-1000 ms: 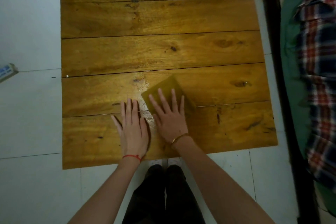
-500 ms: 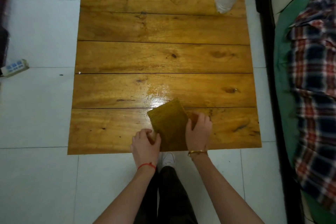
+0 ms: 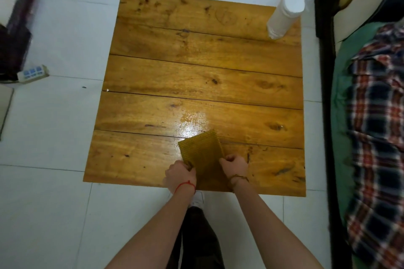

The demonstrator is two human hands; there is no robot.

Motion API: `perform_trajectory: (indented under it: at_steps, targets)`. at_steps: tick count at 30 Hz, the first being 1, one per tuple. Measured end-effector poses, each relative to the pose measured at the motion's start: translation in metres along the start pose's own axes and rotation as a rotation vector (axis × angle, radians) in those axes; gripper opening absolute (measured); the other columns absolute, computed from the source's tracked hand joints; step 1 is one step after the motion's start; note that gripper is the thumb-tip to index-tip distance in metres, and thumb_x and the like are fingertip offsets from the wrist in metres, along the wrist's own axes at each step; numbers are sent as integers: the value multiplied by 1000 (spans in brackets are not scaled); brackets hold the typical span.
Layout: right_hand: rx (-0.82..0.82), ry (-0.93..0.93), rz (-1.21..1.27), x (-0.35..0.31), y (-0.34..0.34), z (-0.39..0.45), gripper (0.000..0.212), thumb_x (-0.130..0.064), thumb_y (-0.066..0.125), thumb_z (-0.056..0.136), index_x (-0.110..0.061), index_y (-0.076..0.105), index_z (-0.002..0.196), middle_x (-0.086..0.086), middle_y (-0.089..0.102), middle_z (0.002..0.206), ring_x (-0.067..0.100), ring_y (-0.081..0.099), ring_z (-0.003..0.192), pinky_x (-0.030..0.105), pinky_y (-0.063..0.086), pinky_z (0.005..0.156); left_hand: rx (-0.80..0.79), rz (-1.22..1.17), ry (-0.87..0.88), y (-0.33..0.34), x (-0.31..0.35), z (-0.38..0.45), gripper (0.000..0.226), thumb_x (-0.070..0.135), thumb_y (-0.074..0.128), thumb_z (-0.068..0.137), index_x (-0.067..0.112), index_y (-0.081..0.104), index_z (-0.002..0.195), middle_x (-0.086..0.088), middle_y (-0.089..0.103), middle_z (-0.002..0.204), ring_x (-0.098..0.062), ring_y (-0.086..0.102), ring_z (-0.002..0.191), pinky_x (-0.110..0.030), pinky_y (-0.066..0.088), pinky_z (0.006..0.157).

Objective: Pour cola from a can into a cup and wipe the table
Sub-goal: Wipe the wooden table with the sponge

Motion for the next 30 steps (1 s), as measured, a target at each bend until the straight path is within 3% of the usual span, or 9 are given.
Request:
perform_trajectory:
  at_steps: [4, 8, 11, 13, 15, 20, 23, 27, 30]
  targets:
    - [-99, -15, 81, -5, -1, -4, 16, -17, 66, 85, -5, 68, 95, 4, 61, 82, 14, 54, 73, 23, 42, 60, -37, -170, -36, 1, 2, 0, 6, 24, 68, 87, 20, 65, 89, -4, 70, 101, -25, 63, 99, -36, 51, 88]
    - [-236, 139, 308, -11, 0, -10, 21, -8, 64, 87, 3, 65, 105, 14, 68, 90, 25, 65, 78, 32, 59, 67, -142, -399, -163, 0, -6, 7, 25, 24, 67, 86, 8, 69, 105, -13, 69, 108, -29, 62, 101, -31, 48, 81]
    - [-353, 245, 461, -25, 3, -16, 3, -5, 62, 87, -5, 64, 85, 9, 64, 70, 21, 61, 56, 25, 49, 41, -259, -590, -241, -6, -9, 16, 27, 27, 62, 89, 6, 69, 103, -11, 66, 100, -31, 60, 98, -40, 50, 92]
    - [-387, 242, 469, -38, 5, -14, 10, -8, 60, 87, -11, 62, 78, 7, 61, 70, 22, 57, 60, 29, 46, 46, -324, -746, -293, -15, -7, 23, 15, 24, 63, 88, 10, 67, 85, -10, 63, 92, -27, 58, 89, -45, 52, 92]
    - [-416, 199, 493, -55, 8, -13, 14, -8, 56, 88, -14, 59, 77, 6, 60, 70, 22, 55, 63, 29, 45, 49, -366, -863, -326, -28, -4, 34, 10, 22, 66, 86, 14, 67, 83, -11, 66, 96, -26, 62, 88, -42, 57, 79]
    - [-439, 152, 644, -112, 22, -13, 14, -6, 55, 88, -15, 63, 81, 1, 66, 58, 17, 61, 59, 25, 49, 45, -374, -882, -174, -86, 20, 73, 9, 18, 61, 89, 18, 70, 88, -7, 66, 97, -21, 60, 87, -29, 49, 67]
    - [-479, 77, 729, -167, 33, -8, 18, -4, 53, 89, -17, 66, 90, 5, 68, 73, 20, 63, 66, 26, 51, 46, -371, -924, -62, -131, 45, 104, 19, 15, 56, 93, 19, 69, 105, -2, 66, 95, -16, 59, 86, -24, 51, 58]
    - [-465, -3, 765, -253, 46, 5, 21, -2, 49, 90, -17, 63, 89, 4, 67, 73, 17, 64, 63, 22, 49, 43, -320, -893, 106, -199, 83, 156, 26, 16, 55, 96, 24, 64, 119, 4, 61, 103, -16, 56, 98, -31, 50, 80]
    - [-466, -66, 775, -324, 60, 22, 29, -1, 47, 90, -15, 63, 109, 9, 66, 88, 21, 65, 74, 27, 51, 48, -215, -789, 242, -252, 116, 202, 28, 16, 55, 96, 20, 64, 123, 2, 60, 113, -16, 54, 108, -33, 47, 96]
Point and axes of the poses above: each hand's wrist, its own z-axis towards the middle knuckle, its own y-axis out of the palm, x = y × z, the point moved 5 cm from there along z, towards the middle knuckle
